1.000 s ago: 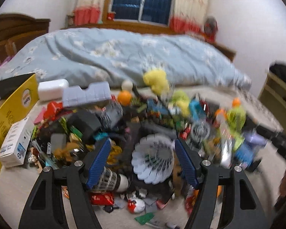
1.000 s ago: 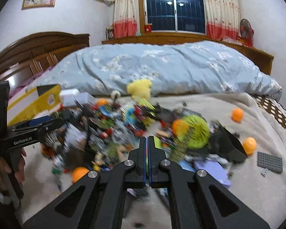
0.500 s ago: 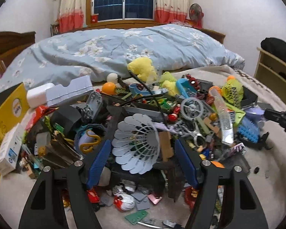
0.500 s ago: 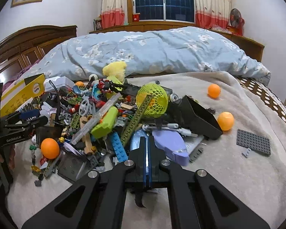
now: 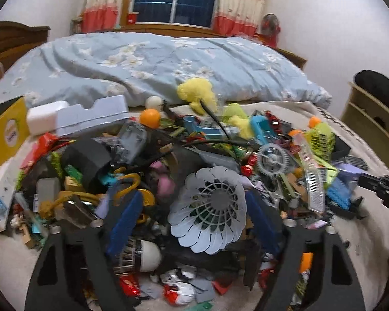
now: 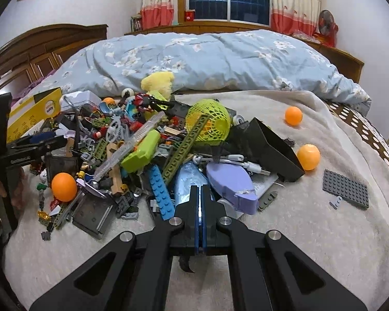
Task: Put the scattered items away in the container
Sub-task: 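Close the left tool on a dark translucent plastic piece and lift it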
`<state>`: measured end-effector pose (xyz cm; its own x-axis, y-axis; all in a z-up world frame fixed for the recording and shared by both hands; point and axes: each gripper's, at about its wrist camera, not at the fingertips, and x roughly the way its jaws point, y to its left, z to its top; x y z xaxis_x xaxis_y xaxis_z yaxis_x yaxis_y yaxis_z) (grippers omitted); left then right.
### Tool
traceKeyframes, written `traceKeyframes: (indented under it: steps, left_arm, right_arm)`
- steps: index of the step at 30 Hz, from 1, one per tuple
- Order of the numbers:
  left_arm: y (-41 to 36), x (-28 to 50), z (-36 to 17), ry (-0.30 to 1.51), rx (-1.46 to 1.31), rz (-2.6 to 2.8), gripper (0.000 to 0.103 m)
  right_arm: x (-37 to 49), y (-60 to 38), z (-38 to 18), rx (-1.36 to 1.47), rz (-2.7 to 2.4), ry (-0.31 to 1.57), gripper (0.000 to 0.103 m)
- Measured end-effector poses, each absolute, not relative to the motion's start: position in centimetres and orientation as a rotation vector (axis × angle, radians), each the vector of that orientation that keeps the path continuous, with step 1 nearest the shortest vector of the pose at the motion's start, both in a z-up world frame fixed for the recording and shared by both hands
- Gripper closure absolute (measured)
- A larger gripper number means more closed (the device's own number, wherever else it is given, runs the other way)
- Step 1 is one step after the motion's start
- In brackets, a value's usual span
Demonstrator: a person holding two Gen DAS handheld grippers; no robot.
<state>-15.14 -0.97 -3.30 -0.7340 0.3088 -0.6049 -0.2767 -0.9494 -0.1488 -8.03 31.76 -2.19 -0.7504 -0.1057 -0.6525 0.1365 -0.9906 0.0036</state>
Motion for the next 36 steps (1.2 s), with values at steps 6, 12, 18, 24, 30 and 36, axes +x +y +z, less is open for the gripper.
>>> traceKeyframes:
  steps: [6, 12, 18, 24, 30, 36]
  left_arm:
    - [0.3, -14.5, -3.1, 0.02, -0.941, 2.652, 0.068]
    - [0.1, -14.0, -2.6, 0.024, -0.921, 2.673, 0.078]
    - [-0.6, -13.7, -1.7, -0.014, -0.902, 2.688, 0.088]
    - [-0.9, -13.4, -1.1, -0.001, -0.87, 2.727, 0.09]
    - [-1.8, -12.0, 1.0, -0.044, -0.79, 2.735, 0.09]
    - [-2.2, -10.3, 2.6, -0.023, -0.756, 2.778, 0.09]
  right_arm:
    - [-8.1, 32.3, -1.7, 1.038, -2.838, 0.02, 0.103]
    - [-8.5, 32.0, -2.5, 1.086, -2.822, 0.039, 0.103]
    - [-8.7, 32.0, -2.6, 1.097, -2.82, 0.031, 0.103]
    - [-8.8, 31.5, -2.9, 1.116, -2.808, 0.051, 0.103]
    - [-8.9, 31.4, -3.0, 1.124, -2.807, 0.052, 0.103]
    - [-9.1, 30.3, -2.5, 1.12, -2.792, 0.037, 0.103]
